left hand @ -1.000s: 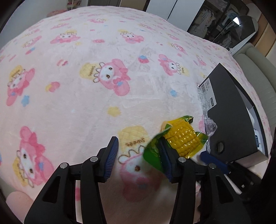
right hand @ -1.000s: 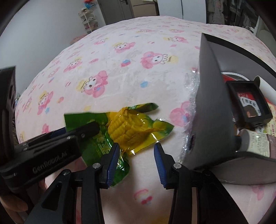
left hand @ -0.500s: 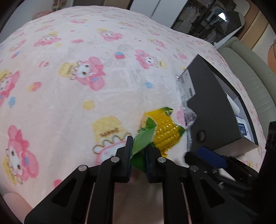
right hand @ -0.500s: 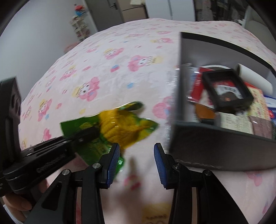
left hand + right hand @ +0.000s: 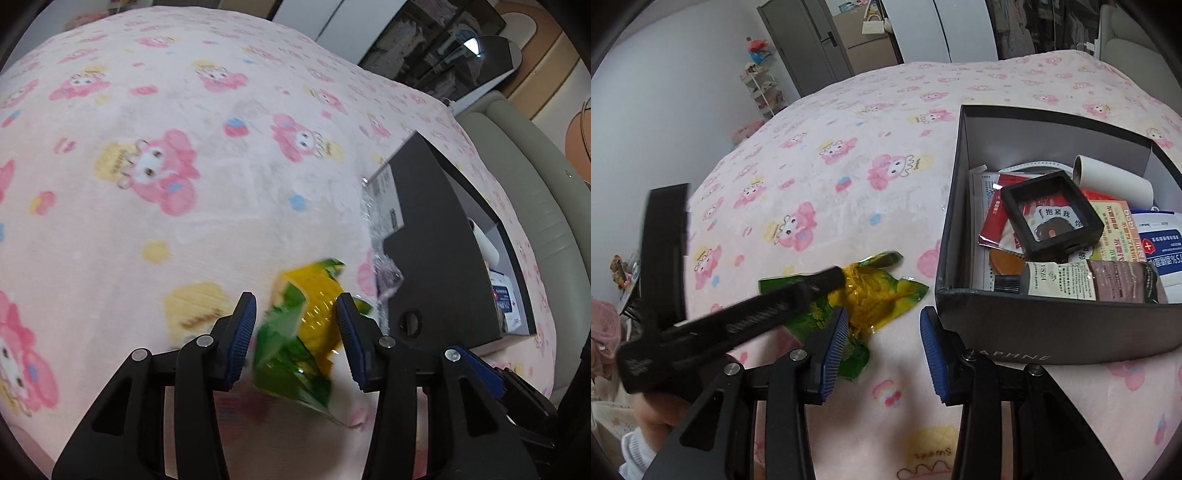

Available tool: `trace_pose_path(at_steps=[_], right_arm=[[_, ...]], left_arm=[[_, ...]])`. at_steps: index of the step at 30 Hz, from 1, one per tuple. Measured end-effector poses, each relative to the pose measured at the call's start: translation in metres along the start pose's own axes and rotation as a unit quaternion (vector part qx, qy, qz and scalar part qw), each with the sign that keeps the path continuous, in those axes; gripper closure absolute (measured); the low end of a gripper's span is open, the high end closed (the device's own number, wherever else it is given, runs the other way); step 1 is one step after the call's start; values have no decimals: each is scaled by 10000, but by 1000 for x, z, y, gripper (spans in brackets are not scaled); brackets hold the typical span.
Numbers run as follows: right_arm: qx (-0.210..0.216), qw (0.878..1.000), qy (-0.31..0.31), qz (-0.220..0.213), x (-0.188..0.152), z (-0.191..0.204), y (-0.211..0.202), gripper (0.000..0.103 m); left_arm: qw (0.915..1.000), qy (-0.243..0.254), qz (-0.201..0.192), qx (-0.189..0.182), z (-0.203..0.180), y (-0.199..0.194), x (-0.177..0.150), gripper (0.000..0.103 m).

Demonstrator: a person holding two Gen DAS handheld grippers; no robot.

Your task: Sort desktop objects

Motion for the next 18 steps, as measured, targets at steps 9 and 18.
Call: trace_pose_path(at_steps=[9,18], right_arm=[[-281,9995,22,168,-17,-20,5,64],[160,9991,253,306,-16,-27,5,62]], left_arm=[[10000,59,59,32,-6,1,-14,58],[9989,287,341,155,-12,-16,-32,79]])
Point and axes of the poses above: each gripper's, at about its wrist camera, not at the fingertips, and y roughly the way its jaws point, z to its left, x to its top, the point moved 7 cm from there along y, roughly the way its jaws point, and after that the axes turned 4 degrees about -z, right-handed, at the moved point
